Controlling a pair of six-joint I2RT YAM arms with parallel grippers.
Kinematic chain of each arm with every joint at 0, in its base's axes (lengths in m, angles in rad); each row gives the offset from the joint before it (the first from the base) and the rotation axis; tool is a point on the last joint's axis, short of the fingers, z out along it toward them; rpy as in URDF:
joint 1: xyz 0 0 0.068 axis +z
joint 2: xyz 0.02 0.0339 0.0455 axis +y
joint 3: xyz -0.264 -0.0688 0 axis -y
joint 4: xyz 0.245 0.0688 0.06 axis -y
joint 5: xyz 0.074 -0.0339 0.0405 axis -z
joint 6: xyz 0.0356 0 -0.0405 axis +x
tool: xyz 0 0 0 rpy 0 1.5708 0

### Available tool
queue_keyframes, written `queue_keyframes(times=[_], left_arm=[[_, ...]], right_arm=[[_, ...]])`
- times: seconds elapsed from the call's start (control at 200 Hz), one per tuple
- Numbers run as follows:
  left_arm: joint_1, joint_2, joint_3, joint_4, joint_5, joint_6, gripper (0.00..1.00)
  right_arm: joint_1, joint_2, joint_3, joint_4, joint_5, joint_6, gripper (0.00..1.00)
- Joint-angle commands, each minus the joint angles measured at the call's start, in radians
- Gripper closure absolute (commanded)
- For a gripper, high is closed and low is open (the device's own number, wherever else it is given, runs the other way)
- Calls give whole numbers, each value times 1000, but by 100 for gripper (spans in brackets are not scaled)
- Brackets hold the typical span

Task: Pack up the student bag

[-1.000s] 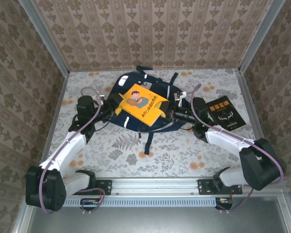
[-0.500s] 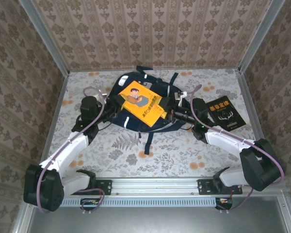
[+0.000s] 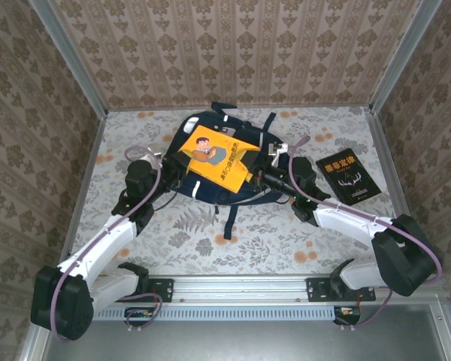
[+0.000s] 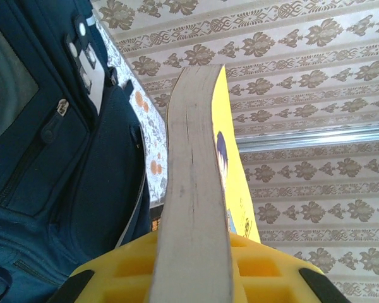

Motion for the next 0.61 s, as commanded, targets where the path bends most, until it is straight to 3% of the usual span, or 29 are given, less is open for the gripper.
queue_keyframes(times=[0.0, 0.165, 0.32, 0.485, 0.6], left_arm=[[-13, -13, -14, 41, -51, -5, 100], [-22, -4, -17, 52, -50, -12, 100], [-28, 4, -18, 55, -46, -12, 100], [-34, 30, 25, 16, -3, 52, 100], [-35, 31, 126, -192, 8, 209, 63]], right_arm=[[21, 6, 47, 116, 32, -4, 48], [38, 32, 60, 83, 47, -33, 54], [40, 56, 65, 75, 44, -45, 66], [28, 16, 59, -9, 67, -110, 99], [-14, -111, 45, -211, 124, -225, 100]])
